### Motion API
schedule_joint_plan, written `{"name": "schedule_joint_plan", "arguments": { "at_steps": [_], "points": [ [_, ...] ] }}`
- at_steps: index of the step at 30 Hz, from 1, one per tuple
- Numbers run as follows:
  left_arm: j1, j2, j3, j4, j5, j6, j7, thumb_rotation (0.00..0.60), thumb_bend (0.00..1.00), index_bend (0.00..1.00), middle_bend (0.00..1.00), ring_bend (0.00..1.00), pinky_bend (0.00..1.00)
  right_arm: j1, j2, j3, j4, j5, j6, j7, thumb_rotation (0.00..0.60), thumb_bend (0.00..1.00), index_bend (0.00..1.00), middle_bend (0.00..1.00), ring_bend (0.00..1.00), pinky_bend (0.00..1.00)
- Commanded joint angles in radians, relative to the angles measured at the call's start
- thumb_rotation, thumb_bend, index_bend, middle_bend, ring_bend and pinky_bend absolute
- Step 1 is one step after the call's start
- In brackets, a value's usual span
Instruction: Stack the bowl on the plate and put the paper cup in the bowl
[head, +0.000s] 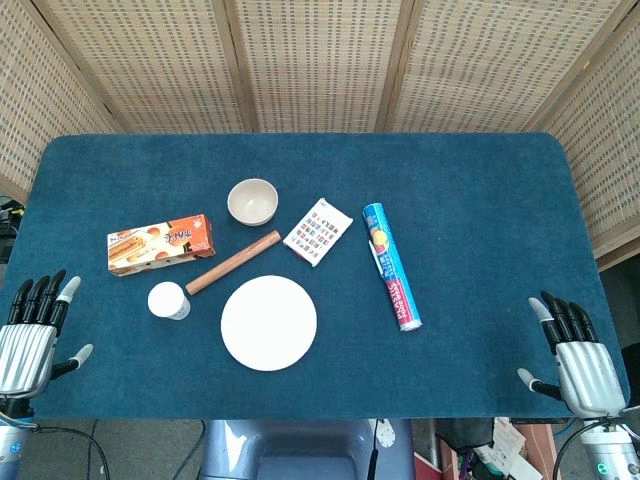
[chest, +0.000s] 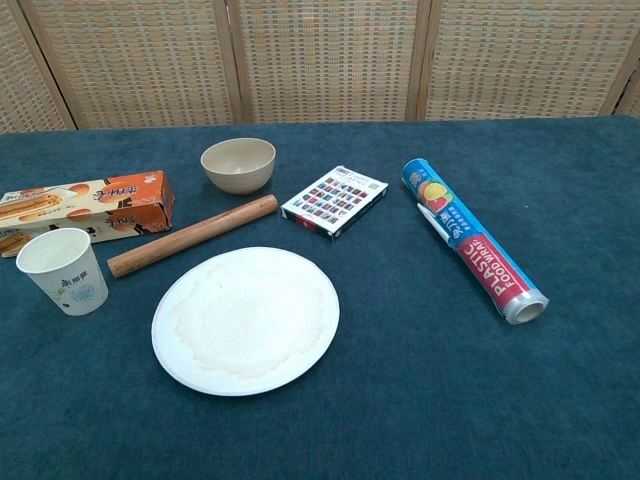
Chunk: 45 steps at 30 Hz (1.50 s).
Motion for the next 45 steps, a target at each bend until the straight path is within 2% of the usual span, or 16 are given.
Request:
{"name": "schedule_joint_plan", "arguments": {
  "at_steps": [1, 6, 10, 12, 13, 16, 24, 33, 41, 45],
  "points": [
    [-0.003, 0.001, -0.003, -0.003, -0.002, -0.002, -0.003, 0.600, 0.15, 0.04, 0.00, 0.00, 0.00, 0.000, 0.001, 0.001, 0.000, 0.002, 0.001, 0.001, 0.600, 0.15, 0.00, 0.00, 0.00, 0.00],
    [-0.035, 0.015, -0.032, -0.029, -0.013, -0.032, 0.008, 0.600, 0.15, 0.09, 0.00, 0.00, 0.00, 0.000, 0.002, 0.004, 0.002, 0.010, -0.003, 0.009, 0.600, 0.15, 0.00, 0.00, 0.00, 0.00],
    [-0.097, 0.035, -0.098, -0.091, -0.049, -0.076, 0.053, 0.600, 0.16, 0.17, 0.00, 0.00, 0.00, 0.000, 0.005, 0.007, 0.005, 0.012, 0.000, 0.024, 0.600, 0.15, 0.00, 0.00, 0.00, 0.00],
    [-0.130, 0.025, -0.130, -0.101, -0.067, -0.098, 0.065, 0.600, 0.16, 0.20, 0.00, 0.00, 0.00, 0.001, 0.006, 0.008, 0.007, 0.017, -0.003, 0.032, 0.600, 0.15, 0.00, 0.00, 0.00, 0.00],
    [-0.173, 0.008, -0.158, -0.100, -0.090, -0.141, 0.086, 0.600, 0.17, 0.22, 0.00, 0.00, 0.00, 0.002, 0.007, 0.010, 0.010, 0.025, -0.008, 0.040, 0.600, 0.15, 0.00, 0.00, 0.00, 0.00],
    [-0.263, -0.047, -0.218, -0.065, -0.194, -0.242, 0.162, 0.600, 0.20, 0.24, 0.00, 0.00, 0.00, 0.007, 0.008, 0.012, 0.019, 0.035, -0.021, 0.059, 0.600, 0.15, 0.00, 0.00, 0.00, 0.00],
    [-0.453, -0.184, -0.304, 0.095, -0.386, -0.405, 0.298, 0.600, 0.27, 0.29, 0.00, 0.00, 0.00, 0.017, 0.010, 0.022, 0.043, 0.075, -0.055, 0.106, 0.600, 0.15, 0.00, 0.00, 0.00, 0.00],
    [-0.613, -0.294, -0.340, 0.263, -0.493, -0.508, 0.383, 0.600, 0.30, 0.30, 0.02, 0.00, 0.00, 0.025, 0.010, 0.030, 0.066, 0.104, -0.081, 0.150, 0.600, 0.15, 0.00, 0.00, 0.00, 0.00],
    [-0.725, -0.401, -0.340, 0.406, -0.575, -0.576, 0.439, 0.600, 0.30, 0.33, 0.04, 0.00, 0.01, 0.028, 0.014, 0.036, 0.084, 0.123, -0.095, 0.188, 0.600, 0.15, 0.00, 0.00, 0.00, 0.00],
    [-0.783, -0.472, -0.335, 0.516, -0.617, -0.616, 0.459, 0.600, 0.30, 0.34, 0.05, 0.00, 0.02, 0.025, 0.018, 0.042, 0.093, 0.131, -0.092, 0.213, 0.600, 0.15, 0.00, 0.00, 0.00, 0.00]
  ]
}}
